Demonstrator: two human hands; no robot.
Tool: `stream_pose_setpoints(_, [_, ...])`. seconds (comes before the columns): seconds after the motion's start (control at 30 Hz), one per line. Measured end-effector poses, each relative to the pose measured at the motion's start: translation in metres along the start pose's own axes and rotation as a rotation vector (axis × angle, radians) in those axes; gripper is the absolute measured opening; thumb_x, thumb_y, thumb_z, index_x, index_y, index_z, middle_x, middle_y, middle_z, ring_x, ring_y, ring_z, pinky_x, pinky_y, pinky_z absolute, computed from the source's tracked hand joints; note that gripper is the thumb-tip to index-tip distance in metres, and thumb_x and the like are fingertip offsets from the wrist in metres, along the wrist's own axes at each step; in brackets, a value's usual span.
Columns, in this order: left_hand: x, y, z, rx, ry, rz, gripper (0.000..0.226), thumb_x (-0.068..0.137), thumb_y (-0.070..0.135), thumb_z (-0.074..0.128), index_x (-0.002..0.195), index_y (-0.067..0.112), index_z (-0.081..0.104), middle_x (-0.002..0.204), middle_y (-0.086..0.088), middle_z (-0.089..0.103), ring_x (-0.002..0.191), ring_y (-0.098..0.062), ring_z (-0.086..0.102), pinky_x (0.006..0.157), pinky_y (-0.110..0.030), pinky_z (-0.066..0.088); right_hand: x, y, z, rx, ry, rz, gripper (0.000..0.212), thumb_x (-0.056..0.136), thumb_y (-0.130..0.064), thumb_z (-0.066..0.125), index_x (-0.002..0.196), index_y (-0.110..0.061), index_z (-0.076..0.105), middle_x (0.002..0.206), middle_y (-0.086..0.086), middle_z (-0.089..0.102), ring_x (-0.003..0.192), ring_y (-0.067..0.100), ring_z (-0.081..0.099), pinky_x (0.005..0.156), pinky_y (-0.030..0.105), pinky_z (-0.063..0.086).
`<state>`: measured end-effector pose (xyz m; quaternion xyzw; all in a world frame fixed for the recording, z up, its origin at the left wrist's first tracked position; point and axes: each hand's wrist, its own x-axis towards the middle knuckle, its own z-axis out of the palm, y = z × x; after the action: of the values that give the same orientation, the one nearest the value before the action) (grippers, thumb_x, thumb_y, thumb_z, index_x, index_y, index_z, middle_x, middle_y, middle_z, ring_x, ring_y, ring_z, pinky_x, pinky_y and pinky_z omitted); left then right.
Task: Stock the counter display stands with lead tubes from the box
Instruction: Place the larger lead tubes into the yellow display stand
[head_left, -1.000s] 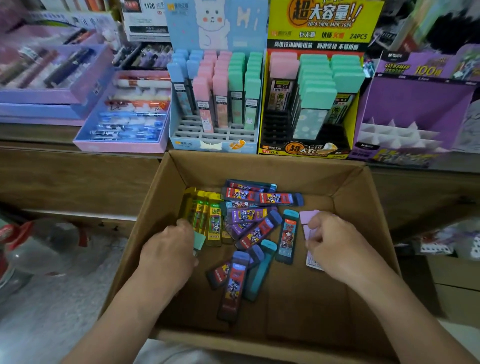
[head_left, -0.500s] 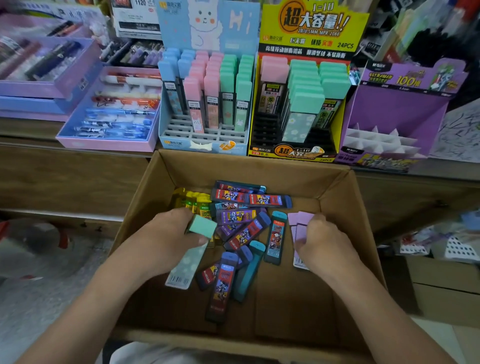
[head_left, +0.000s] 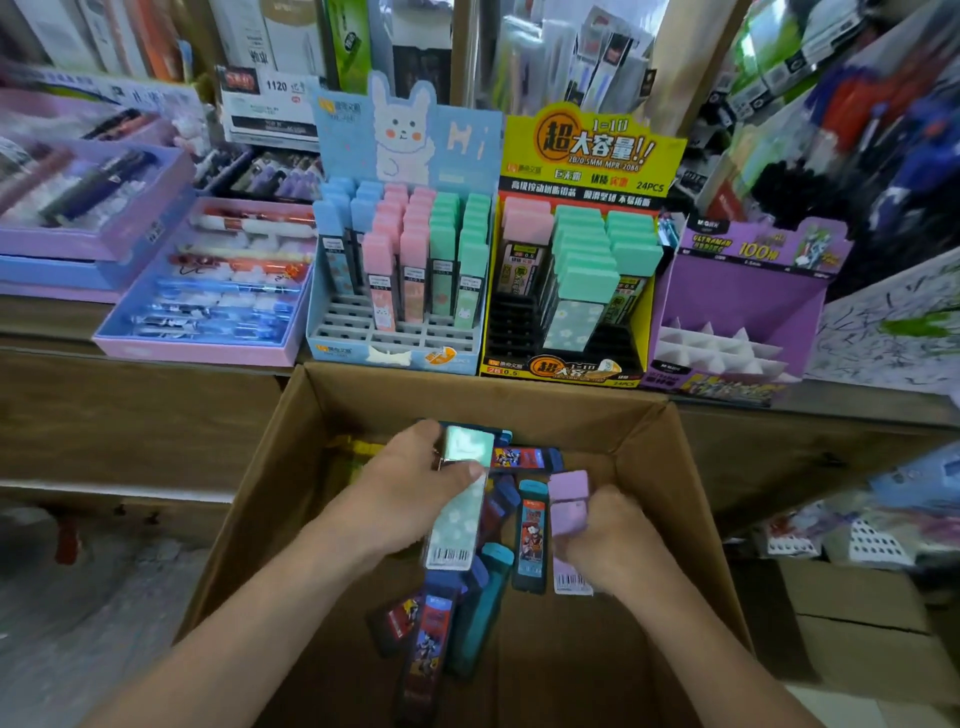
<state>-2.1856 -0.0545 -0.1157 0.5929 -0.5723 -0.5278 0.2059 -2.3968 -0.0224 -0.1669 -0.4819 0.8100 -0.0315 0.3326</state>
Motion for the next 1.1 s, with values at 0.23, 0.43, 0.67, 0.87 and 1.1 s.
stream_pose_setpoints(0.23, [-0.001,-0.008,0.007,-0.283,0.129,-0.023,0.022,0.100,0.032,0.064,0.119,0.022,0.060,0.108,0.002,0.073,0.091,-0.012,0.075,0.073,-0.029,0.063,-0.012,0.001,-0.022,0.344,0.056,-0.106,0.020,0.095,-0.021,0.072,0.105,-0.031,0.058,0.103,-0.008,0.068,0.091,0.008,0.065,0.069,0.025,0.049])
stream_pose_setpoints(0.43, [0.000,-0.006,0.008,-0.585,0.186,-0.009,0.013,0.099,0.028,0.067,0.110,0.022,0.068,0.096,-0.001,0.079,0.085,-0.018,0.078,0.070,-0.033,0.064,-0.019,-0.031,-0.036,0.703,-0.082,-0.314,0.028,0.091,-0.014,0.076,0.112,-0.032,0.070,0.103,-0.015,0.079,0.098,0.008,0.074,0.087,0.039,0.060])
stream_pose_setpoints(0.67, [0.005,-0.009,0.001,-0.721,0.215,0.085,0.015,0.096,0.031,0.069,0.108,0.024,0.073,0.103,-0.005,0.080,0.092,-0.027,0.078,0.078,-0.044,0.062,-0.013,-0.059,-0.033,0.911,-0.205,-0.475,0.033,0.086,-0.008,0.081,0.117,-0.017,0.074,0.109,0.007,0.079,0.103,0.027,0.076,0.081,0.036,0.063])
stream_pose_setpoints(0.87, [0.010,-0.011,-0.002,-0.859,0.223,0.160,0.021,0.087,0.030,0.072,0.107,0.024,0.076,0.107,-0.014,0.079,0.092,-0.031,0.078,0.068,-0.033,0.061,-0.007,-0.066,-0.036,0.965,-0.243,-0.516,0.042,0.069,-0.023,0.087,0.110,-0.031,0.079,0.111,0.009,0.079,0.106,0.029,0.075,0.095,0.049,0.058])
stream_pose_setpoints(1.1, [0.018,-0.014,0.001,-0.887,0.183,0.253,0.025,0.089,0.025,0.070,0.113,0.024,0.075,0.117,-0.010,0.077,0.104,-0.025,0.076,0.075,-0.026,0.061,-0.001,-0.061,-0.043,0.969,-0.271,-0.511,0.050,0.063,-0.031,0.092,0.111,-0.024,0.080,0.113,0.010,0.078,0.108,0.031,0.074,0.096,0.050,0.058])
